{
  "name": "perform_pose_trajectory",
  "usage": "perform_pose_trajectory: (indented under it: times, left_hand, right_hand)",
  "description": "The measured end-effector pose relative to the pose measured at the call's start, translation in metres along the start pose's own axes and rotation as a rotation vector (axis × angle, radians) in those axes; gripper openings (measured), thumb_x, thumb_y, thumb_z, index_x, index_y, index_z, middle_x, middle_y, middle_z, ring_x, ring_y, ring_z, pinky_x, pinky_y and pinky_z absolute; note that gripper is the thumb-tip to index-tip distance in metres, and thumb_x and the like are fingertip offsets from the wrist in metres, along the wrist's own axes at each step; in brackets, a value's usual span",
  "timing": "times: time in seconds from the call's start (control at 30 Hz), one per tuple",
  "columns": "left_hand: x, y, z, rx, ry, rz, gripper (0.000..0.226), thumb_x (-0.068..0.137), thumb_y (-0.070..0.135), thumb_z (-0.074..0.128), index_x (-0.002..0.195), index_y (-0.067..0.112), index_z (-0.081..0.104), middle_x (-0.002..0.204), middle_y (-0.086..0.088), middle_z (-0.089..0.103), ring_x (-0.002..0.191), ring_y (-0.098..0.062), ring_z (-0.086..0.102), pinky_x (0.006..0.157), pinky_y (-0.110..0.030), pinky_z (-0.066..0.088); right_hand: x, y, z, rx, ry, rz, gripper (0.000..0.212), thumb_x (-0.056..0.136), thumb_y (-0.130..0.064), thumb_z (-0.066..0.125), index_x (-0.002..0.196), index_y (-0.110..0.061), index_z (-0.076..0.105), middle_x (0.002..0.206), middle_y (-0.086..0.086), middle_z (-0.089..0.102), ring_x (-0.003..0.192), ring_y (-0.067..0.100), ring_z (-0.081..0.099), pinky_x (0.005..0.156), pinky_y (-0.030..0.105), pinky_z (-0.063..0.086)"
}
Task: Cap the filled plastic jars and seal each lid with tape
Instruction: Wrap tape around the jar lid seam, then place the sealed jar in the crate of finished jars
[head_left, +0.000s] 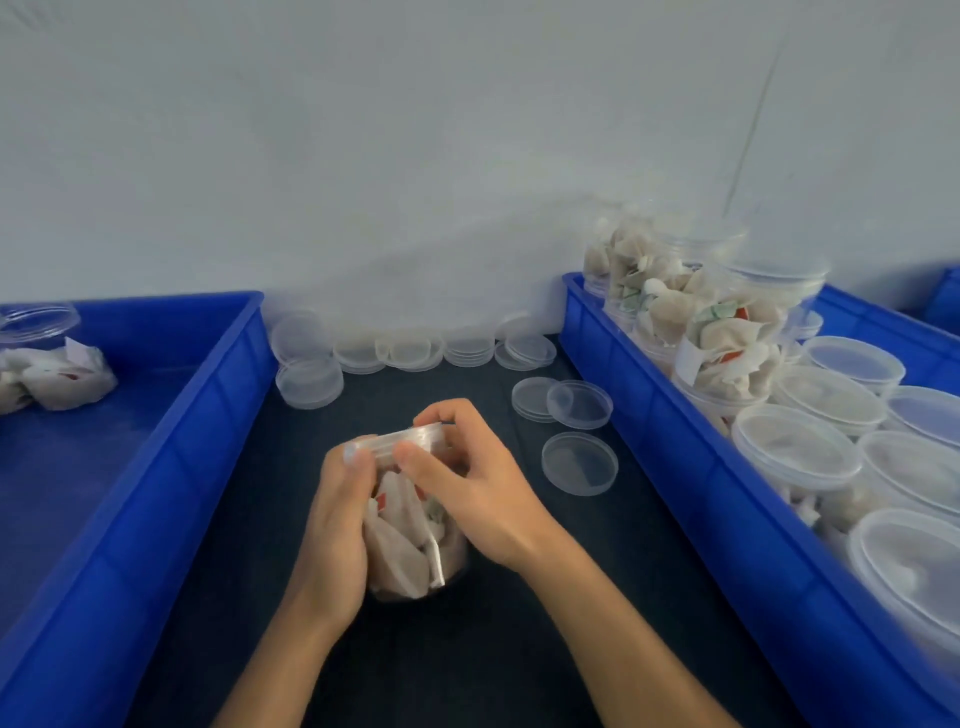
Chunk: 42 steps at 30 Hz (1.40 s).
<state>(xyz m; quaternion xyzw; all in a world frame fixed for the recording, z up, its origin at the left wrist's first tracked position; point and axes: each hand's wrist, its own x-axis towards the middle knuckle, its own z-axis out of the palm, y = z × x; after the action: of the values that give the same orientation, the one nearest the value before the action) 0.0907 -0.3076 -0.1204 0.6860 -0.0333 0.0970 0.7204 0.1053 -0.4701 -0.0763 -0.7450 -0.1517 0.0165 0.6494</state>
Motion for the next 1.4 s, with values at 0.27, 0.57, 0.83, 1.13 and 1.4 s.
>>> perform_pose_trajectory:
  times: [0.27,0.57,0.83,1.13,1.4]
  left_hand:
    - [-0.006,0.014,0.009,0.072,-0.062,0.019,0.046,0.099,0.063,0.046,0.141,0.048,0.058,0.136,0.013,0.069,0.124,-0.007,0.066,0.111,-0.051,0.048]
    - [-0.017,0.054,0.051,0.325,-0.138,0.333,0.042,0.091,0.067,0.056,0.13,0.05,0.056,0.127,0.013,0.063,0.113,-0.008,0.066,0.08,-0.025,0.057]
    - [-0.038,0.093,0.135,0.19,-0.287,0.414,0.045,0.095,0.064,0.059,0.126,0.032,0.061,0.117,0.011,0.067,0.107,-0.016,0.069,0.081,-0.026,0.056]
    - [-0.054,0.132,0.255,0.099,-0.597,0.421,0.011,0.1,0.036,0.07,0.104,0.028,0.063,0.095,0.012,0.075,0.092,-0.004,0.074,0.072,-0.014,0.056]
    - [-0.071,0.11,0.326,0.192,-0.732,0.351,0.026,0.092,0.046,0.075,0.11,0.035,0.059,0.098,0.026,0.068,0.099,0.011,0.064,0.084,-0.014,0.055]
  right_hand:
    - [-0.006,-0.039,-0.022,-0.363,0.059,0.052,0.053,0.069,-0.068,0.085,0.104,-0.042,0.056,0.105,-0.013,0.068,0.089,0.008,0.071,0.081,0.04,0.064]
    - [-0.044,-0.105,-0.062,-0.66,0.279,-0.133,0.062,0.079,-0.068,0.074,0.128,-0.04,0.05,0.121,-0.012,0.05,0.104,0.014,0.056,0.085,0.037,0.055]
    - [-0.082,-0.149,-0.118,-0.971,0.419,-0.192,0.063,0.083,-0.069,0.065,0.138,-0.044,0.05,0.124,-0.01,0.049,0.105,0.013,0.054,0.085,0.035,0.047]
    - [-0.143,-0.163,-0.216,-1.032,0.832,-0.045,0.072,0.065,-0.074,0.051,0.134,-0.051,0.054,0.126,-0.011,0.052,0.106,0.018,0.056,0.083,0.039,0.042]
    - [-0.19,-0.124,-0.262,-1.013,1.034,0.052,0.076,0.067,-0.068,0.053,0.139,-0.047,0.056,0.136,-0.003,0.055,0.111,0.026,0.057,0.087,0.04,0.035]
